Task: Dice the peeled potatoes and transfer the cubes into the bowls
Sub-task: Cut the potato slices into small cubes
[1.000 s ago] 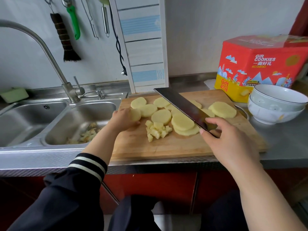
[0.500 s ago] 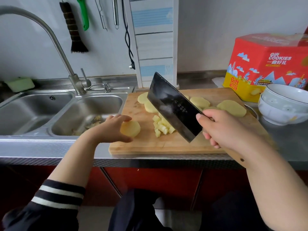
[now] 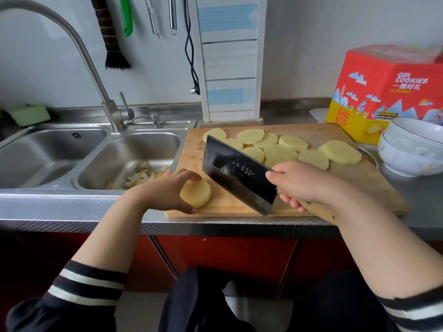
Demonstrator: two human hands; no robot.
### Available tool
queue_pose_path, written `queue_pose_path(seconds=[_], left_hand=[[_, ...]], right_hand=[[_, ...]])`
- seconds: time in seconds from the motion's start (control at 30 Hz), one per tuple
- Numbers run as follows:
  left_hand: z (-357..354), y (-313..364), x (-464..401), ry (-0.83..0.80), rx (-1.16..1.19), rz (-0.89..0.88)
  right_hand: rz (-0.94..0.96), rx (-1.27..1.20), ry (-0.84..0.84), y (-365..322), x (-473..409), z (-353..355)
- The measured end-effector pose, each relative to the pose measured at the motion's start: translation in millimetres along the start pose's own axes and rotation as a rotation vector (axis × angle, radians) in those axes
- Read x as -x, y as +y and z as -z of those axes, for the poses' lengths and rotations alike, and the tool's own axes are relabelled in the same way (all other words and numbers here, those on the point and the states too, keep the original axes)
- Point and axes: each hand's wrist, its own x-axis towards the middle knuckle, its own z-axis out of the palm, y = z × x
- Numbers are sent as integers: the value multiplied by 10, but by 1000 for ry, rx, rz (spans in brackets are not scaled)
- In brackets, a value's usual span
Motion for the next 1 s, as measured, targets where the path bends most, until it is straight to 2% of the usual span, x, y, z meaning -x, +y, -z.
queue_pose_path(seconds=[0.27,0.4,0.47,0.6,0.7,0.8,0.9,1.0], left_hand=[[-47,402,-269,-77,-1,-164],[-144,509,-372,-37,25,-214],[-185,515,-368,48,23,-239],[-331,449,-322,209,40,-248],[-469,428,-287,311,102,-247],[-589,488,-308,515,54,-274],[-693,551,-379,685,-23,-285],[-745,607,-441,774,-20,-247]], right_hand=[[-21,136,95,52,-205,187],[-8,209,109,48,-248,257],[19,293,122,21,-266,262],[53,490,252,-25,-348,209],[70,484,241,-50,-381,171],[82,493,196,-62,-359,145],[102,522,235,-74,-319,132],[157,522,254,-124,-233,178]])
